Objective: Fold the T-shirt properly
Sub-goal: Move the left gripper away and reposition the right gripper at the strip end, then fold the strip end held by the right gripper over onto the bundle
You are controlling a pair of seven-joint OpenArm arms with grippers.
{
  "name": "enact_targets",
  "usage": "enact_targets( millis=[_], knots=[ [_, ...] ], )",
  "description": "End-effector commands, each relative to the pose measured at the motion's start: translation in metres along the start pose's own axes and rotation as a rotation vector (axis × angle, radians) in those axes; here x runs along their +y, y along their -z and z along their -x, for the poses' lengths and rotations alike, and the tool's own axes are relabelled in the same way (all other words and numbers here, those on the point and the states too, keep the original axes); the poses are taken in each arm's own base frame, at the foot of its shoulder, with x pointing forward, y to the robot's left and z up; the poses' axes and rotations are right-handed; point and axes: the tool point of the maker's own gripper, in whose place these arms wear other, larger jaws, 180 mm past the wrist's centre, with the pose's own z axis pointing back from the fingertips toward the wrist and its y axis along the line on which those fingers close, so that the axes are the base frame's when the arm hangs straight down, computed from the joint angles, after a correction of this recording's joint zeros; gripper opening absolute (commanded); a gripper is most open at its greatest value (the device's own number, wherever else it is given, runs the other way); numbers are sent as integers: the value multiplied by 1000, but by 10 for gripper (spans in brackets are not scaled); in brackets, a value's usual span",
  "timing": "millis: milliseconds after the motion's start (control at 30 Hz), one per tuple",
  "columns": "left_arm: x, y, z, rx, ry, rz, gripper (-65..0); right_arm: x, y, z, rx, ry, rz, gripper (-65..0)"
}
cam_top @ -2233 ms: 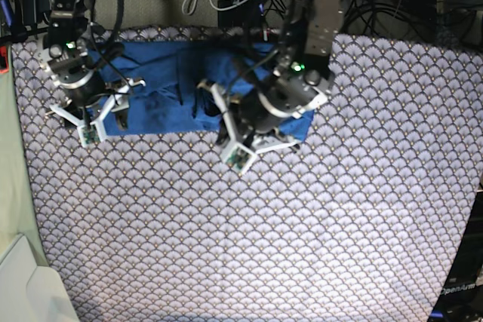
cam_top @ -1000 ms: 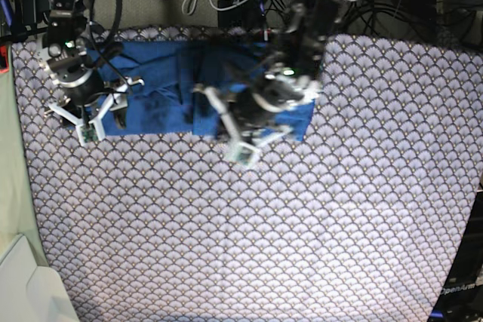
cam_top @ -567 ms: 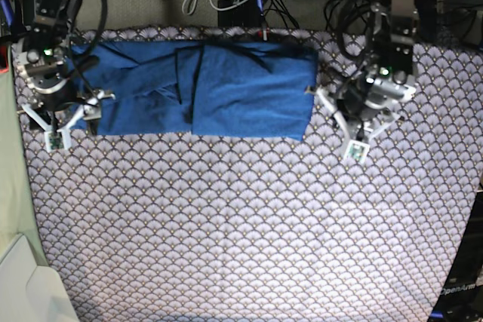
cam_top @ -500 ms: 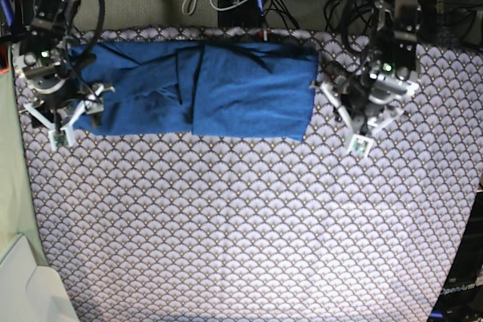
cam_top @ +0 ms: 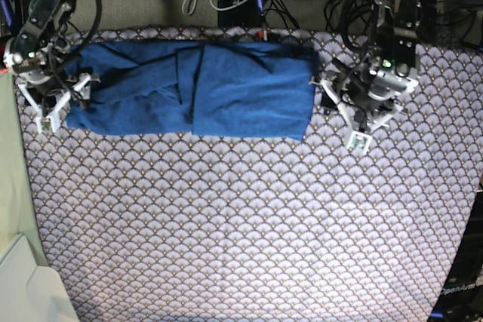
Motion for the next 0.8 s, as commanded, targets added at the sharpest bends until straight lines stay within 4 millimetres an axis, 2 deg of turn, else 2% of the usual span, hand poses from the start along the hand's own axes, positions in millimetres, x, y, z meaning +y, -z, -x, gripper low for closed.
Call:
enact_targets(
  millis=[0,233,400,533,633,767],
  knots=[
    [3,-4,-15,-47,5,-8,-312,-3,-2,-11,-41,-7,-2,-185],
    [6,-11,-29,-86,17,-18,-312,11,6,12,14,16,-41,-185],
    [6,-23,-45,-141,33,-30,-312,23,8,16,17,35,-64,-186],
    [29,-31,-49,-161,-6,-84,-312,25,8,16,18,39,-67,-200],
    [50,-38,-50,-174,-43,-136,-312,26,8,17,18,40,-68,-280],
    [79,-51,-51,-200,-90,-208,-312,36,11,12,18,15,-93,-460]
  ],
)
